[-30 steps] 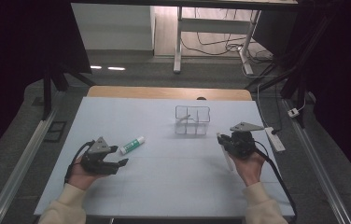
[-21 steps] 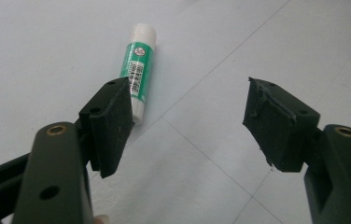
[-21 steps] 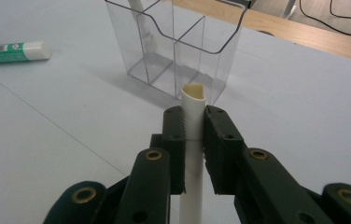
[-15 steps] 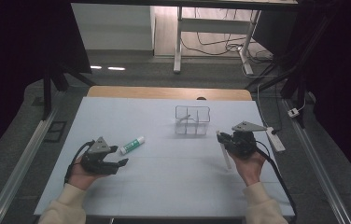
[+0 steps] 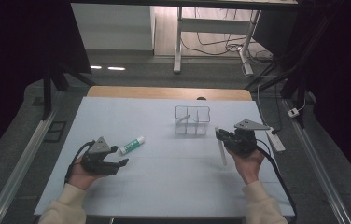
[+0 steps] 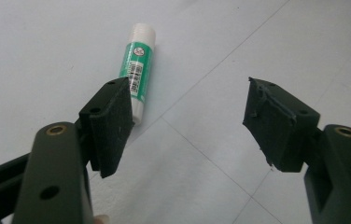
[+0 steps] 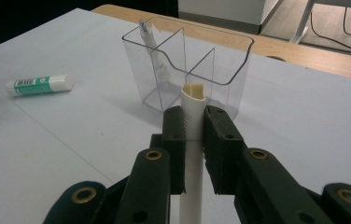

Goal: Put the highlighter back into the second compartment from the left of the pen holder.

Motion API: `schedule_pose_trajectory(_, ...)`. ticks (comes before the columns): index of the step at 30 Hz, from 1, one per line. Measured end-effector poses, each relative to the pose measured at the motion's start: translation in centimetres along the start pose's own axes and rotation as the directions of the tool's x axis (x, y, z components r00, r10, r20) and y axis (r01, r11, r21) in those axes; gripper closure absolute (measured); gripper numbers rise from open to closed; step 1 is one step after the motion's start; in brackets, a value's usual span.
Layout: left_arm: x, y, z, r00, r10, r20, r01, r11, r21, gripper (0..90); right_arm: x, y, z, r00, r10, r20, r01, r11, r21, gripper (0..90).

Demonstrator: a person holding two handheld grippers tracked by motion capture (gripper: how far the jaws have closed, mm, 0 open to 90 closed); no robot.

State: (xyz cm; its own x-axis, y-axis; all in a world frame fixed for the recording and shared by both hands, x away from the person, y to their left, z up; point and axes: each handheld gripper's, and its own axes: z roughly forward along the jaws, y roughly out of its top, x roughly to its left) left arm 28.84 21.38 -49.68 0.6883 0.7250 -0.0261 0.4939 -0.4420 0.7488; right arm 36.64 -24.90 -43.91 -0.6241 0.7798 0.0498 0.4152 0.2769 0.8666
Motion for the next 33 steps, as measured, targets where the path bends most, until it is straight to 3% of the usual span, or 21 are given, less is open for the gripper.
schedule_pose_trajectory(9, 0.1, 0.0, 0.0, 1.0, -0.002, 0.001, 0.002, 1.0, 0.0, 32.2, -0.4, 1.3, 0.5, 0.9981, 0.047, -0.041, -0.05, 0.996, -0.075, 78.3)
schedule_pose_trajectory(21, 0.0, 0.0, 0.1, 1.0, -0.001, 0.004, 0.001, 1.0, 0.003, 32.2, -0.6, 3.0, 0.7, 0.9984, 0.047, -0.032, -0.05, 0.991, -0.125, 78.3)
schedule_pose_trajectory(24, 0.0, 0.0, 0.0, 1.0, -0.002, 0.004, 0.002, 1.0, 0.001, 32.2, -0.7, 3.4, 0.8, 0.9974, 0.05, -0.052, -0.057, 0.988, -0.145, 78.2)
schedule_pose_trajectory(33, 0.1, 0.0, 0.1, 1.0, -0.004, 0.007, 0.004, 1.0, 0.003, 32.2, -0.9, 4.6, 1.3, 0.9974, 0.046, -0.055, -0.055, 0.983, -0.174, 78.2)
